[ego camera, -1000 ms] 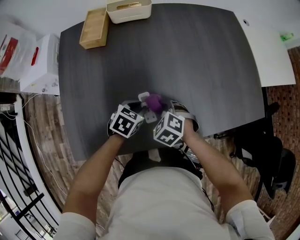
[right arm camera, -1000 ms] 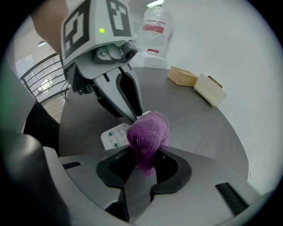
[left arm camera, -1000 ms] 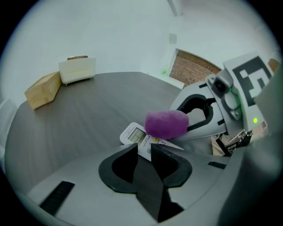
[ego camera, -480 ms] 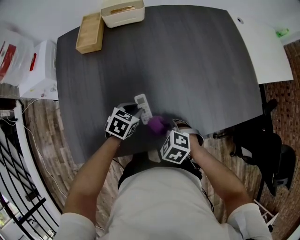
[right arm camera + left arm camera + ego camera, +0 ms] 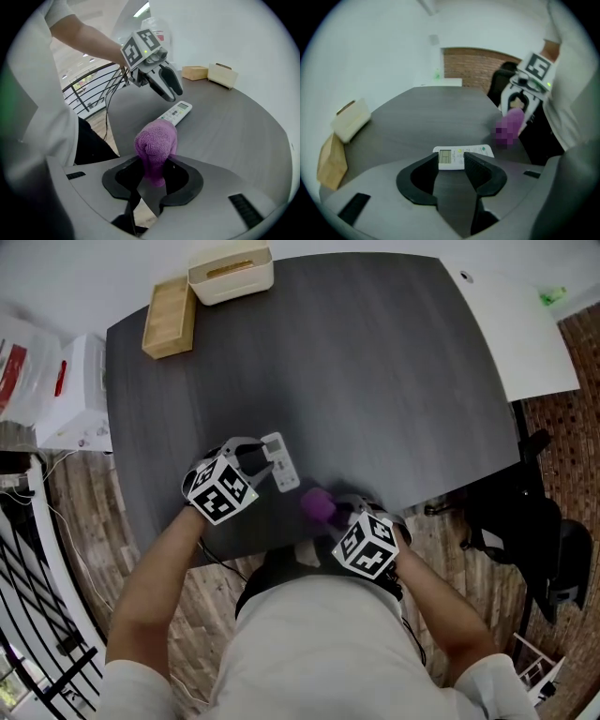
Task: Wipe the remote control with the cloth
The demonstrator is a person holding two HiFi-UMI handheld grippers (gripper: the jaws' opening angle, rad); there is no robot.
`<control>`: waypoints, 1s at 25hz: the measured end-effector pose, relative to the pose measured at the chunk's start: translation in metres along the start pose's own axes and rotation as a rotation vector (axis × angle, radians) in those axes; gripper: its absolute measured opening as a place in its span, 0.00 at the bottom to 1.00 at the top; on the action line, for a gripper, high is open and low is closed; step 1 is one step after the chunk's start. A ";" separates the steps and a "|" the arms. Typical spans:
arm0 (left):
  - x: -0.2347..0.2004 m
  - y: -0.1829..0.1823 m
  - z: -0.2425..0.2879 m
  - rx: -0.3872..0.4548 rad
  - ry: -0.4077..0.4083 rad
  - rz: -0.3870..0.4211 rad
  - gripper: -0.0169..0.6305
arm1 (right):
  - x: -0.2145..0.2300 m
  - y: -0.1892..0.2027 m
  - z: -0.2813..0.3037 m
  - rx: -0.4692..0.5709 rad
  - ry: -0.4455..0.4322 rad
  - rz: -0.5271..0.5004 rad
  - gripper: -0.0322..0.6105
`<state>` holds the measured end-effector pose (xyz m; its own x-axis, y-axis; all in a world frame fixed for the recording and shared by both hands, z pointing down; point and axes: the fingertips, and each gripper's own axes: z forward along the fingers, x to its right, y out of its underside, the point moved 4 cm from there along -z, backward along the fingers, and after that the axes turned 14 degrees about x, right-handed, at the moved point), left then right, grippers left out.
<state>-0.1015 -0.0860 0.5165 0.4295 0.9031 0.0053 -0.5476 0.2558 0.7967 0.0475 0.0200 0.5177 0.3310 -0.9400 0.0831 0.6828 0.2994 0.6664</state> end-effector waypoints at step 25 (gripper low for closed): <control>0.028 0.024 0.033 -0.444 0.336 0.397 0.55 | -0.007 0.004 0.001 0.019 0.038 0.131 0.23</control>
<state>-0.0790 -0.0656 0.5560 -0.0715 0.9974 0.0008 -0.8909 -0.0642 0.4496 0.0476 0.0278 0.5209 0.4413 -0.8860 0.1421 0.6200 0.4156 0.6655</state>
